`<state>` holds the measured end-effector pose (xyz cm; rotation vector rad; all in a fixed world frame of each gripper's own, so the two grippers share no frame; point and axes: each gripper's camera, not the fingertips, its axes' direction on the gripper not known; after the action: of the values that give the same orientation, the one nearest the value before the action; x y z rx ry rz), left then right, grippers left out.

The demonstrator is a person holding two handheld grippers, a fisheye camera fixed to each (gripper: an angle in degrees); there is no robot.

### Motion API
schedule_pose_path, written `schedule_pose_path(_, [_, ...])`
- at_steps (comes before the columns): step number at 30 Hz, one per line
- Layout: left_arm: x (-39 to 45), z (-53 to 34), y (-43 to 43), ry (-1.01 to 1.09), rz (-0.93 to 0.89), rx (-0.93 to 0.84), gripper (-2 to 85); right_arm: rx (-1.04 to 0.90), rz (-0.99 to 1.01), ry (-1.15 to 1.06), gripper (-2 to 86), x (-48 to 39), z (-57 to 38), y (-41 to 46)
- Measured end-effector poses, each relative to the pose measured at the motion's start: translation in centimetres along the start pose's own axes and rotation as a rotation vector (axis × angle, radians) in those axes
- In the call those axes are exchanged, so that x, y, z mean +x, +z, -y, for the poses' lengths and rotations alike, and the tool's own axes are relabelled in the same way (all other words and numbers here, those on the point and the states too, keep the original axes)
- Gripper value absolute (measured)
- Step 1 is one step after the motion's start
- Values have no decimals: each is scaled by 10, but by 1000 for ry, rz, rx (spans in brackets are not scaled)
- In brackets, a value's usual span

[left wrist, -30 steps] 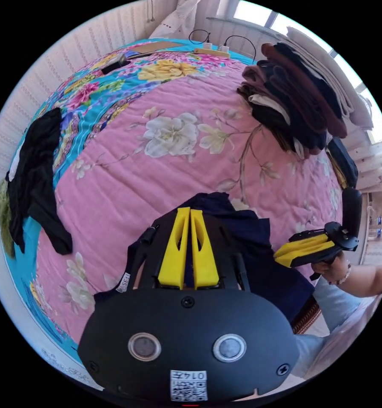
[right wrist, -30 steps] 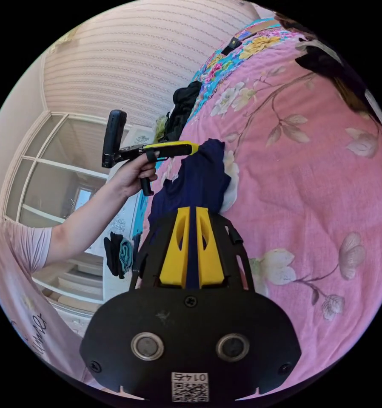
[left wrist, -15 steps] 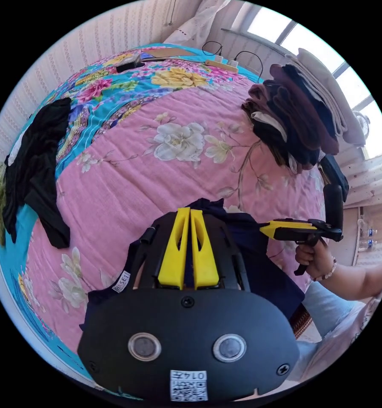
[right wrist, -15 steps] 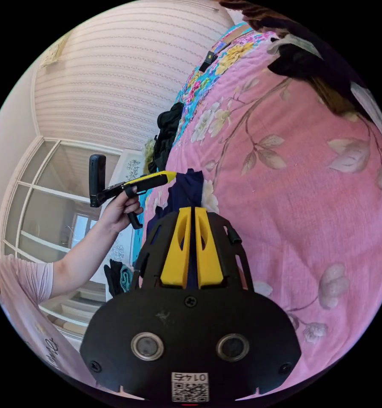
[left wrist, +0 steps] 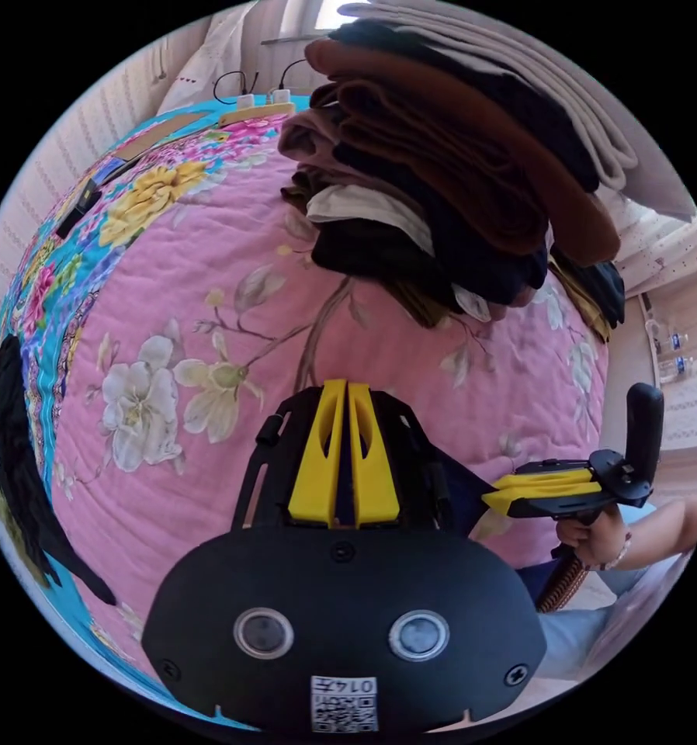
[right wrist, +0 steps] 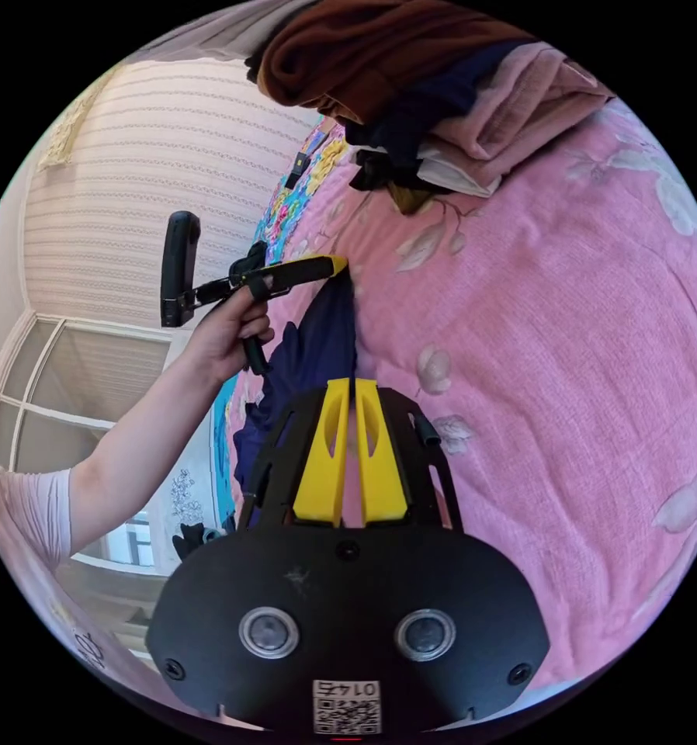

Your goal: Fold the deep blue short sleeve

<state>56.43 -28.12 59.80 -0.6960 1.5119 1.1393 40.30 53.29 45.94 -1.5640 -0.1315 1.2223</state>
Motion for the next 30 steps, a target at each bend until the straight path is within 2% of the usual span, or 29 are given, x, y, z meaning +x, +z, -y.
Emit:
schedule_pose_path(5, [-20,-34,-27,-69,-61,30,47,-15,-23,30,13,-10,-1,28])
schedule_pose_path(7, [-33,-68,-62,-150,-108,132,56,-29,-30,11,20,-20,0,35])
schedule_pose_path(9, [-46,-144,-112,-256,-118,300,57,-41,-38,-9,35,-33,-1,41])
schedule_pose_path(10, [-48,-167,-122,-292,-106,329,56,-46,-41,-17,40,-37,-1,43])
schedule_pose_path(12, [-53,-267,-157,-457,-34,396,52,-72,-68,-41,52,-52,-3,44])
schedule_pose_path(16, [-52,-427,-185,-808,89,384,44,-61,-163,-160,46,-93,-8,42])
schedule_pose_path(18, [-46,-522,-192,-1042,137,369,39,-111,-223,-343,39,-146,-13,62])
schedule_pose_path(19, [-45,-542,-192,-1085,139,371,38,-137,-221,-395,39,-162,-14,72])
schedule_pose_path(21, [-40,-607,-194,-1241,130,410,26,-306,-150,-580,38,-229,-24,129])
schedule_pose_path(23, [-40,-640,-195,-1311,123,463,11,-419,-91,-723,41,-283,-38,181])
schedule_pose_path(26, [-49,-669,-195,-1349,111,513,7,-532,1,-934,57,-367,-67,271])
schedule_pose_path(30, [-79,-692,-196,-1337,-2,597,59,-660,-54,-1122,68,-463,-107,394])
